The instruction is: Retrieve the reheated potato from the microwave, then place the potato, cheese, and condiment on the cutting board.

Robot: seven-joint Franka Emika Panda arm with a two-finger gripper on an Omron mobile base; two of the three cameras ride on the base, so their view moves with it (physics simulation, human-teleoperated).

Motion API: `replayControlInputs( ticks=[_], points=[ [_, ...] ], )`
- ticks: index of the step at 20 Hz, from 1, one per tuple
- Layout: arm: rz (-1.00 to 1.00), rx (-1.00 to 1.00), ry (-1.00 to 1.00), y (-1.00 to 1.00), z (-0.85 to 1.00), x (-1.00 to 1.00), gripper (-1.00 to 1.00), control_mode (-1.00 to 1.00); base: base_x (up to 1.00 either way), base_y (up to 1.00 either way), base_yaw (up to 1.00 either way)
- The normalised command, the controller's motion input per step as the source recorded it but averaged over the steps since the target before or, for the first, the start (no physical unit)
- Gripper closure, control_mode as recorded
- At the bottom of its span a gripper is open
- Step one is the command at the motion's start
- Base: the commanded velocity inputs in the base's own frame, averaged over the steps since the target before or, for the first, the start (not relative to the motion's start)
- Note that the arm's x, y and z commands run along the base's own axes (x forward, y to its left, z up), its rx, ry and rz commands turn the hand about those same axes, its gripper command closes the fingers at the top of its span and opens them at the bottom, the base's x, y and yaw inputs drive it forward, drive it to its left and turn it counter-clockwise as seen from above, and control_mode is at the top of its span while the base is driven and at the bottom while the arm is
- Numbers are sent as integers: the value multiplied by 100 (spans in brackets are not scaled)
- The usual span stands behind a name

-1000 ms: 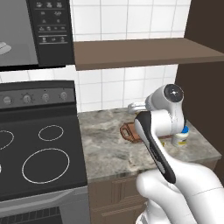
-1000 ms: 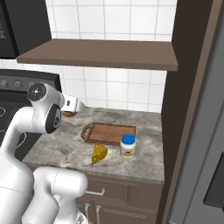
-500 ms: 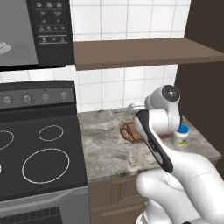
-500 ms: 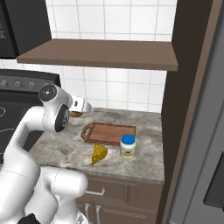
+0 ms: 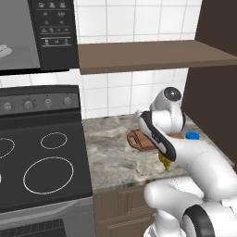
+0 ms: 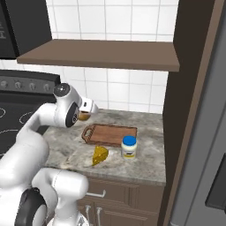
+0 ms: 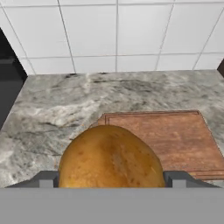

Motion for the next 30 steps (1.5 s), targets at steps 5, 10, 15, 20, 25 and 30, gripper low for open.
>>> replayControlInputs(
  ticks=[5, 10, 15, 20, 25, 30],
  points=[
    [0, -2, 17, -5, -31, 33, 100, -100, 0, 0, 0],
    [0, -7, 3, -1, -37, 28, 100, -100, 0, 0, 0],
    [0, -4, 0, -6, -47, 26, 100, -100, 0, 0, 0],
    [0, 0, 5, -12, -45, 35, 100, -100, 0, 0, 0],
    [0, 0, 3, -8, -37, 30, 100, -100, 0, 0, 0],
    [0, 0, 1, -1, -37, 20, 100, -100, 0, 0, 0]
  ],
)
